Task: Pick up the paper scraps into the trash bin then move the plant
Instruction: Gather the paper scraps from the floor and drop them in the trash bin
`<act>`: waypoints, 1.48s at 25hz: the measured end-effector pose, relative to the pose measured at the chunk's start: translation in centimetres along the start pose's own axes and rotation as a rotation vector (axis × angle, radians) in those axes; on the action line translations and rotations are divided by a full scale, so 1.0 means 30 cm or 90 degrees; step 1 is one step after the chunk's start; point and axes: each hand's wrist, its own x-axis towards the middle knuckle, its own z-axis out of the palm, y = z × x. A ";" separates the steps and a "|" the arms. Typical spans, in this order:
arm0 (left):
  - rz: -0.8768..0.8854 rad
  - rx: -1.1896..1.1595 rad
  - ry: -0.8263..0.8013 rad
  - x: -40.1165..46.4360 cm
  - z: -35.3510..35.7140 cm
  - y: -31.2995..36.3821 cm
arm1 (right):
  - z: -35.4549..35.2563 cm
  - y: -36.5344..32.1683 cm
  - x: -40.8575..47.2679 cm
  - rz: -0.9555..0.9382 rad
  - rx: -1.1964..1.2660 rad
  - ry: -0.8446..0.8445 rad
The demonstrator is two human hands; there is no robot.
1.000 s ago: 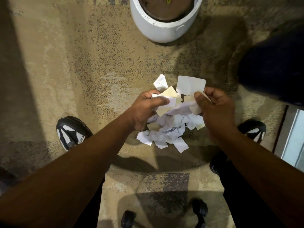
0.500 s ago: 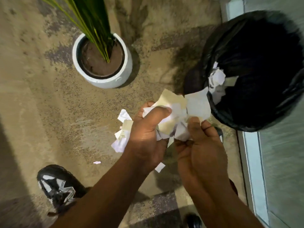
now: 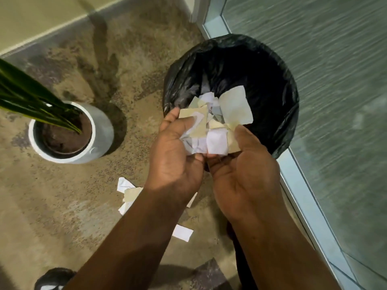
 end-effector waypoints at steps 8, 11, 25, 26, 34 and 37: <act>-0.097 0.032 -0.042 0.040 0.079 -0.031 | 0.003 -0.107 0.040 0.013 -0.015 0.043; -0.106 0.045 -0.049 0.046 0.095 -0.045 | 0.000 -0.123 0.051 0.019 -0.007 0.060; -0.147 0.050 0.011 0.059 0.072 -0.022 | -0.009 -0.088 0.078 0.048 0.040 0.050; -0.144 0.060 0.012 0.057 0.056 -0.015 | -0.009 -0.073 0.076 0.050 0.033 0.040; -0.022 0.133 -0.049 0.037 -0.295 0.136 | -0.027 0.187 0.036 -0.076 -0.311 -0.140; 0.043 0.265 0.057 0.067 -0.575 0.171 | -0.103 0.403 0.051 -0.088 -0.559 -0.187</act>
